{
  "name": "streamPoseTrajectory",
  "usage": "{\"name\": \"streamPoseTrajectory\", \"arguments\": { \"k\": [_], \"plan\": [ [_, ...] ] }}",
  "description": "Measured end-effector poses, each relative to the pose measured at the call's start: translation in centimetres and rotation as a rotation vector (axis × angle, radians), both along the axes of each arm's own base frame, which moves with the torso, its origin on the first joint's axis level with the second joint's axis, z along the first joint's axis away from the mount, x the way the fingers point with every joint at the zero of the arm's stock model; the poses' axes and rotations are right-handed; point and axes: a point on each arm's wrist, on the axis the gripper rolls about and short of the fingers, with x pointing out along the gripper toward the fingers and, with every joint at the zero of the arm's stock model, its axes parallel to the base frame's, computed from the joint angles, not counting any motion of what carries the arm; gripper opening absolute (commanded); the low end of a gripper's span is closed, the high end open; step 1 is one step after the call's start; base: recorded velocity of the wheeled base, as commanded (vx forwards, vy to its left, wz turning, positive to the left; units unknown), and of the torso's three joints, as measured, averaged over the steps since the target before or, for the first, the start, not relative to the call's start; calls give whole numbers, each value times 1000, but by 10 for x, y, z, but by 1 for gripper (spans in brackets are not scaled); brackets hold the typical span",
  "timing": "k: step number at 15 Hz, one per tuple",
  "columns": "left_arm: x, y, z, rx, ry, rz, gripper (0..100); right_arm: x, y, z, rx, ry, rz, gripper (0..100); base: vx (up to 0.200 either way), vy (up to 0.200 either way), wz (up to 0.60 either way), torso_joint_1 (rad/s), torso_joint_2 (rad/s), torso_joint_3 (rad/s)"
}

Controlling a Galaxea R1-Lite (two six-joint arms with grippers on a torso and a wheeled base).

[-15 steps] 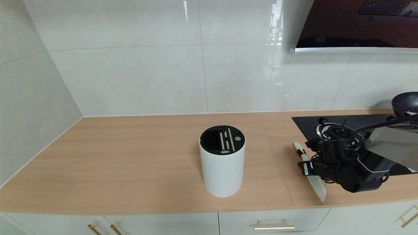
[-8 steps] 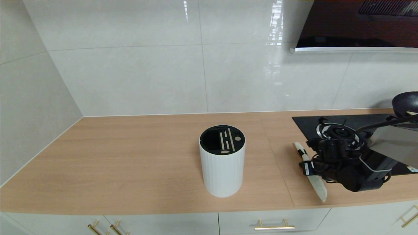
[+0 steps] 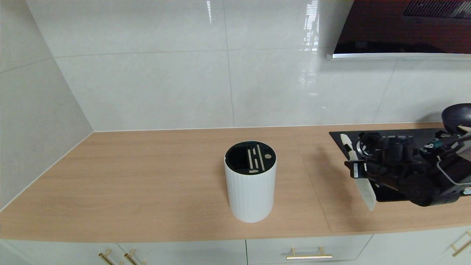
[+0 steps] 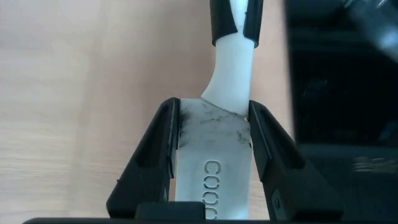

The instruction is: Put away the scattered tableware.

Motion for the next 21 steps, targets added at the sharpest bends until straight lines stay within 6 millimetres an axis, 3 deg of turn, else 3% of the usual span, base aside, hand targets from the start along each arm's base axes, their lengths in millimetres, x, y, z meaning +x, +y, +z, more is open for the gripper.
{"name": "streamPoseTrajectory", "arguments": {
  "k": [2,4,7,10,13,16,21],
  "plan": [
    [8,-1,37,13,46,-45,100,-9,8,36,13,-94,24,0,0,0,0,0,0,0],
    [33,-2,77,43,131,-74,100,-19,20,71,34,-189,56,0,0,0,0,0,0,0],
    [98,-5,126,8,222,-143,100,-34,39,115,57,-270,108,0,0,0,0,0,0,0],
    [178,-27,155,-190,188,-293,100,-50,65,140,75,-335,156,0,0,0,0,0,0,0],
    [242,-75,148,-372,210,-472,100,-81,95,153,99,-361,233,0,0,0,0,0,0,0],
    [260,-120,139,-485,292,-623,100,-106,113,158,140,-332,309,0,0,0,0,0,0,0],
    [275,-163,117,-467,391,-678,100,-140,136,158,169,-282,427,0,0,0,0,0,0,0]
  ]
}}
